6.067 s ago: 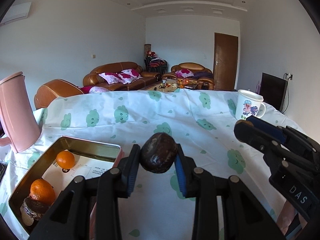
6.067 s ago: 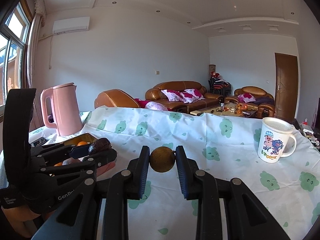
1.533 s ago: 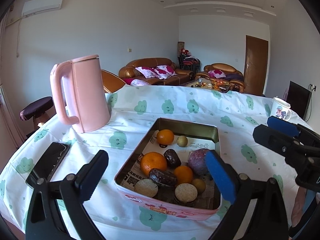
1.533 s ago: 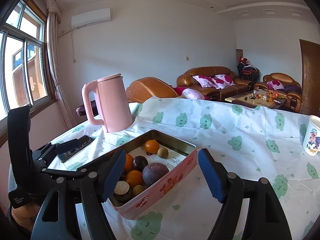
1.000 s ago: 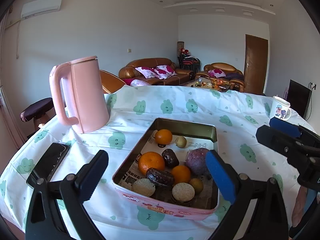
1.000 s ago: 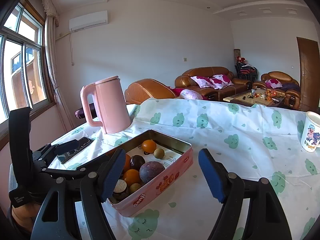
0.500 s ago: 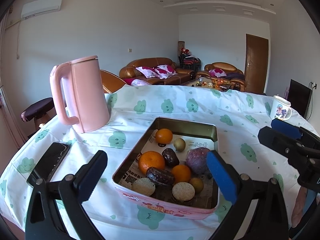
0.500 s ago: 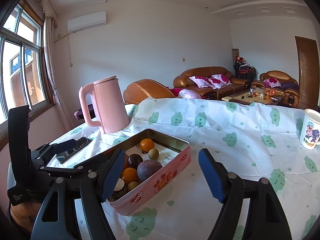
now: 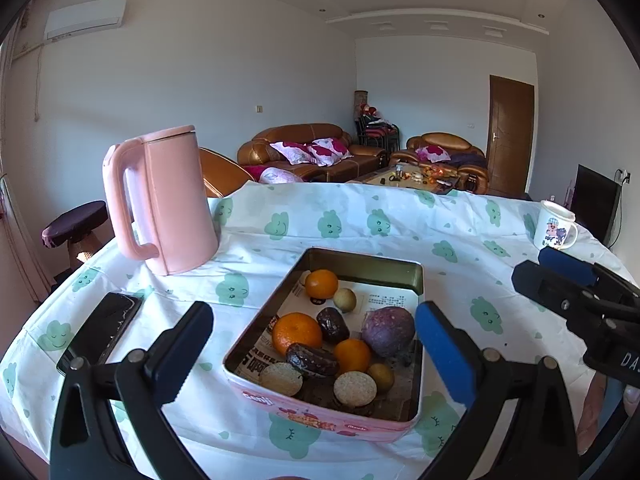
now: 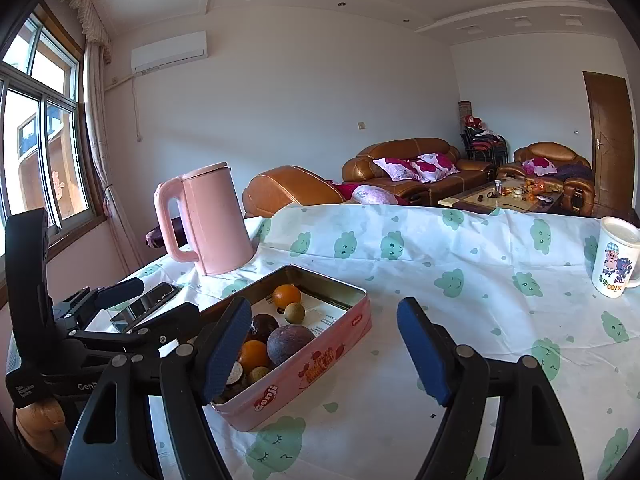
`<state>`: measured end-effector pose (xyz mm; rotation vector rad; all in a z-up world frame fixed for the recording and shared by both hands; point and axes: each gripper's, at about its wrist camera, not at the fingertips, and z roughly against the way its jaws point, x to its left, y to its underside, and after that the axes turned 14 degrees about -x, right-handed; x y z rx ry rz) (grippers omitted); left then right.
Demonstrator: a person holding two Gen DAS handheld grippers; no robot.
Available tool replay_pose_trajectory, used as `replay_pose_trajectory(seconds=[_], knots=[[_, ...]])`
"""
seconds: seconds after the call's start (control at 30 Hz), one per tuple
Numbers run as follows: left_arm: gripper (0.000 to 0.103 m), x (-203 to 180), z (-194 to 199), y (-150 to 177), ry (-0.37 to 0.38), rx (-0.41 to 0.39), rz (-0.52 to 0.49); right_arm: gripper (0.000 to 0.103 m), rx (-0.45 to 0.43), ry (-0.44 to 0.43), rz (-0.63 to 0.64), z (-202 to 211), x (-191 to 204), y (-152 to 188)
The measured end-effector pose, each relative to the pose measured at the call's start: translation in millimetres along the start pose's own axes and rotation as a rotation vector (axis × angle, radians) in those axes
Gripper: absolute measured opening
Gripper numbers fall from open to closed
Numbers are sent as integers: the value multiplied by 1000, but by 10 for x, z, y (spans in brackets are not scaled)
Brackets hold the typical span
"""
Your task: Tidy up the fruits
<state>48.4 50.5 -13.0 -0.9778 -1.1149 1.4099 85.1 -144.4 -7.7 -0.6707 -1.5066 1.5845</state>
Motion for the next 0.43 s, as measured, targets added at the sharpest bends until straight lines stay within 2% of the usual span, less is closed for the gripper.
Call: replay_pose_trajectory(seconds=[0.43], knots=[[103, -44, -15, 47, -22, 6, -31, 77, 34, 18, 20, 45, -109, 56]])
